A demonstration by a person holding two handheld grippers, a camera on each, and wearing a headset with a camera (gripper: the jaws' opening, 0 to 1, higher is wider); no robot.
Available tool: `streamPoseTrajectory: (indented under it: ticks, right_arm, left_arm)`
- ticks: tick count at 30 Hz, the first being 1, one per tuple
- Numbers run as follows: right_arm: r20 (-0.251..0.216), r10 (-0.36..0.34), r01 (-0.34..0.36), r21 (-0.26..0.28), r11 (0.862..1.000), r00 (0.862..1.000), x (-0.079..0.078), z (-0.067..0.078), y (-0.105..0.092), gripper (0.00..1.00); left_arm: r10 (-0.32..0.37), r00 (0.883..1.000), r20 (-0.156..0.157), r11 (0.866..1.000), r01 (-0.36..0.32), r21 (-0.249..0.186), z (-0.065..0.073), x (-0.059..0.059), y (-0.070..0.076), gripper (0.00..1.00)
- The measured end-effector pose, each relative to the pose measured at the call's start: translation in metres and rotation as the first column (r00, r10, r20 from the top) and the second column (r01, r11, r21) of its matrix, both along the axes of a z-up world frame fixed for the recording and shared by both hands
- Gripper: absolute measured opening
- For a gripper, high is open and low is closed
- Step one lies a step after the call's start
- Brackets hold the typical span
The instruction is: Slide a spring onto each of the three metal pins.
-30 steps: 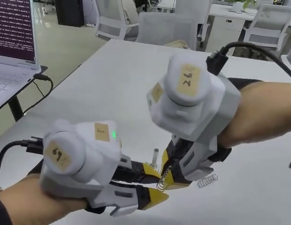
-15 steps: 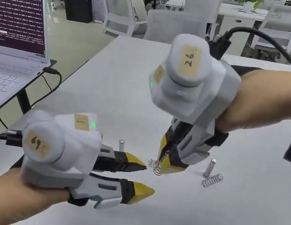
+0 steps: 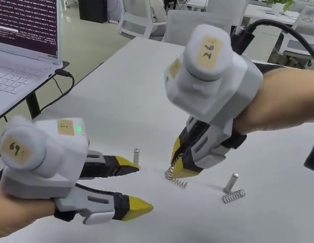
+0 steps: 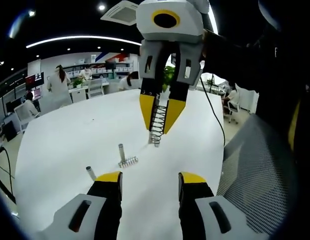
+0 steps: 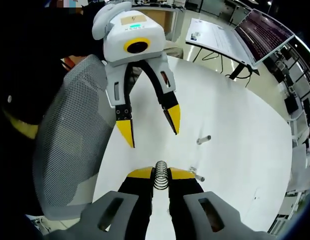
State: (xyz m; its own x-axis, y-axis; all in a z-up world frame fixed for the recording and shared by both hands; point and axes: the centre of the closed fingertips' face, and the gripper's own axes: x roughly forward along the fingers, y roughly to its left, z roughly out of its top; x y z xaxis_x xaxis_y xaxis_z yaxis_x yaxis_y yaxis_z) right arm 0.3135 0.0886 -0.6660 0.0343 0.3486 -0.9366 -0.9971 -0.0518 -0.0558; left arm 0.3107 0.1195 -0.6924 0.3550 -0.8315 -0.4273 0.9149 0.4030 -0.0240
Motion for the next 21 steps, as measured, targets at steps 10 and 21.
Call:
streamPoseTrajectory:
  ticks: [10,21]
  right_arm:
    - [0.004,0.009,-0.009,-0.004,1.0,1.0,0.008,0.001,0.006,0.08]
    - [0.001,0.024,-0.023,-0.026,0.999,1.0,0.025,-0.002,0.011,0.08]
  left_arm:
    - [0.095,0.995,-0.037,0.994,-0.097,-0.056,-0.002,0.002,0.024,0.54]
    - [0.16,0.986,-0.037,0.983,-0.163,-0.085,-0.003,0.0,0.039,0.66]
